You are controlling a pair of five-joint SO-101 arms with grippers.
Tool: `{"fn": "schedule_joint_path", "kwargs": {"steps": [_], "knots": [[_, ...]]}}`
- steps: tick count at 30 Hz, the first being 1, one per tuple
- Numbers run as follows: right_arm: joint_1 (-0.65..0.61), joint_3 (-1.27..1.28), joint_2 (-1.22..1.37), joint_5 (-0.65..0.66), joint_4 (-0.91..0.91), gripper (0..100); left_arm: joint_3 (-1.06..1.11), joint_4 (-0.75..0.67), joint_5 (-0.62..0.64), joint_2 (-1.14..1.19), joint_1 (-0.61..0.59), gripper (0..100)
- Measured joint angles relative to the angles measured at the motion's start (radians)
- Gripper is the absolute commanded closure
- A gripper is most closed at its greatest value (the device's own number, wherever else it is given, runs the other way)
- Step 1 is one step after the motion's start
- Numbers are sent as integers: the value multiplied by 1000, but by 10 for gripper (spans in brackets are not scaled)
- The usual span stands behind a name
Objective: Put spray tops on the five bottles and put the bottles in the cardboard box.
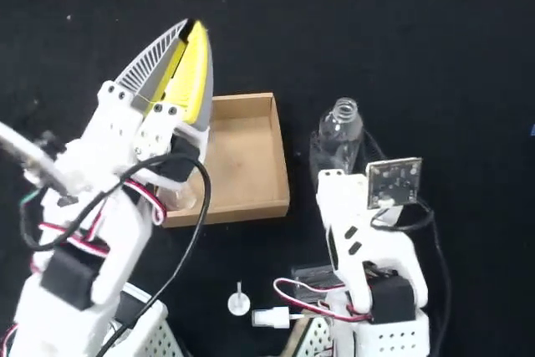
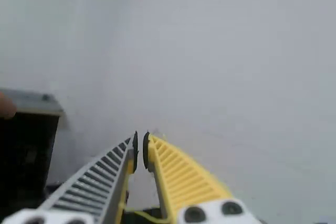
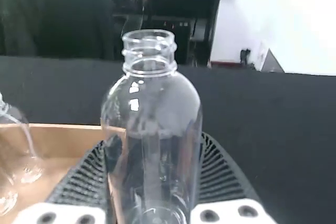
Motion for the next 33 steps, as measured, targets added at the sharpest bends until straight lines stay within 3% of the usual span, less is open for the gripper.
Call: {"fn": "schedule_joint_path", "kwargs": {"steps": [5, 9, 12, 18, 24, 30, 33], "knots": [[71, -132, 218, -2, 21, 988, -121, 454, -153, -3, 0, 967], [233, -247, 379, 2, 52, 988, -133, 769, -381, -2, 123, 967], [390, -308, 483, 2, 60, 988, -115, 924, -540, -8, 229, 968], [661, -361, 689, 89, 60, 988, 141, 930, -741, 0, 311, 970], [732, -430, 950, 155, 60, 988, 359, 848, -763, 0, 330, 967], [790, -459, 1134, 178, 60, 988, 399, 848, -772, 0, 413, 960], [802, -459, 1137, 178, 58, 988, 399, 870, -767, 0, 468, 880]]}}
